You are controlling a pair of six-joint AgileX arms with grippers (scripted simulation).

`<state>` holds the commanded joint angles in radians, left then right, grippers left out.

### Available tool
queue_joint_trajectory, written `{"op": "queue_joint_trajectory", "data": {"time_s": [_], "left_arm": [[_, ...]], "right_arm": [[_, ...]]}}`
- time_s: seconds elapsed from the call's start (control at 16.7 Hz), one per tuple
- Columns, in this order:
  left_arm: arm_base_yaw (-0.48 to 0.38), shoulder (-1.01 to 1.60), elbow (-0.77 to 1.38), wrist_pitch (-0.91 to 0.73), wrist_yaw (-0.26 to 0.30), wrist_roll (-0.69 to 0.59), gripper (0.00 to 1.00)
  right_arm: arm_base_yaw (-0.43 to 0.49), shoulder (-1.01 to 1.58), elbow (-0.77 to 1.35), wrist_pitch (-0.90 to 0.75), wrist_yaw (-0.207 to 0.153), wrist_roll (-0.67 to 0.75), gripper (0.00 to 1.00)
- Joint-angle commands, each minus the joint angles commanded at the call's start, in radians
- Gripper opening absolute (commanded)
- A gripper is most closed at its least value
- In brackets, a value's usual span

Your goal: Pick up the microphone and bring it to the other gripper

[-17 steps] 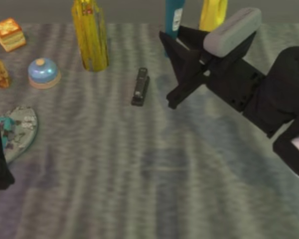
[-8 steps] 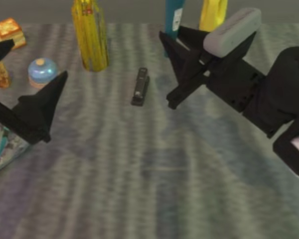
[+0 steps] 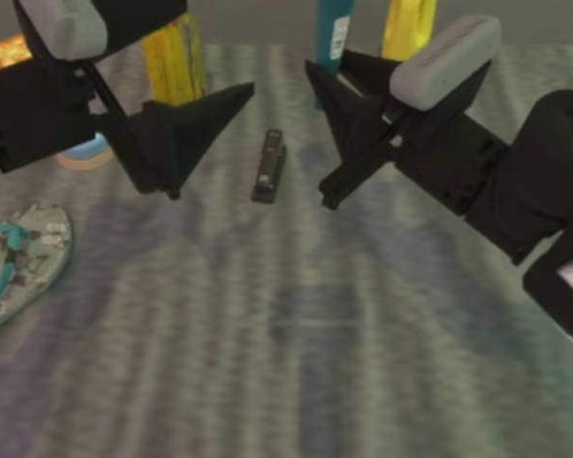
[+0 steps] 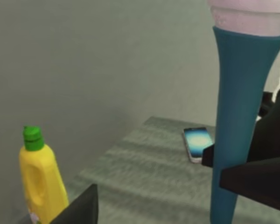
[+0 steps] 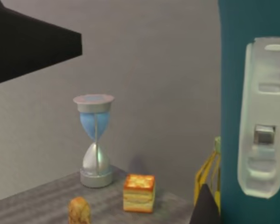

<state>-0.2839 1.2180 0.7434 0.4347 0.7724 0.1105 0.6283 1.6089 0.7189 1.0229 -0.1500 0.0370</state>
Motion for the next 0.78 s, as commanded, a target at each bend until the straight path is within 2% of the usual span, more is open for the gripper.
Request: {"op": "queue_joint_trajectory", "data": {"time_s": [0.12, 0.48, 0.6, 0.78], "left_arm": [[-0.009, 0.039, 0.021, 0.01, 0.025, 0.002, 1.0], [-0.007, 0.043, 0.021, 0.01, 0.025, 0.002, 1.0], [-0.032, 0.078, 0.051, 0.02, 0.005, 0.001, 1.0], [-0.101, 0.18, 0.132, 0.045, -0.06, -0.002, 1.0]], "right_arm": [[0.0, 0.0, 0.0, 0.0, 0.0, 0.0, 0.0], [0.0, 0.0, 0.0, 0.0, 0.0, 0.0, 0.0], [0.0, 0.0, 0.0, 0.0, 0.0, 0.0, 0.0], [0.0, 0.0, 0.0, 0.0, 0.0, 0.0, 0.0]]}}
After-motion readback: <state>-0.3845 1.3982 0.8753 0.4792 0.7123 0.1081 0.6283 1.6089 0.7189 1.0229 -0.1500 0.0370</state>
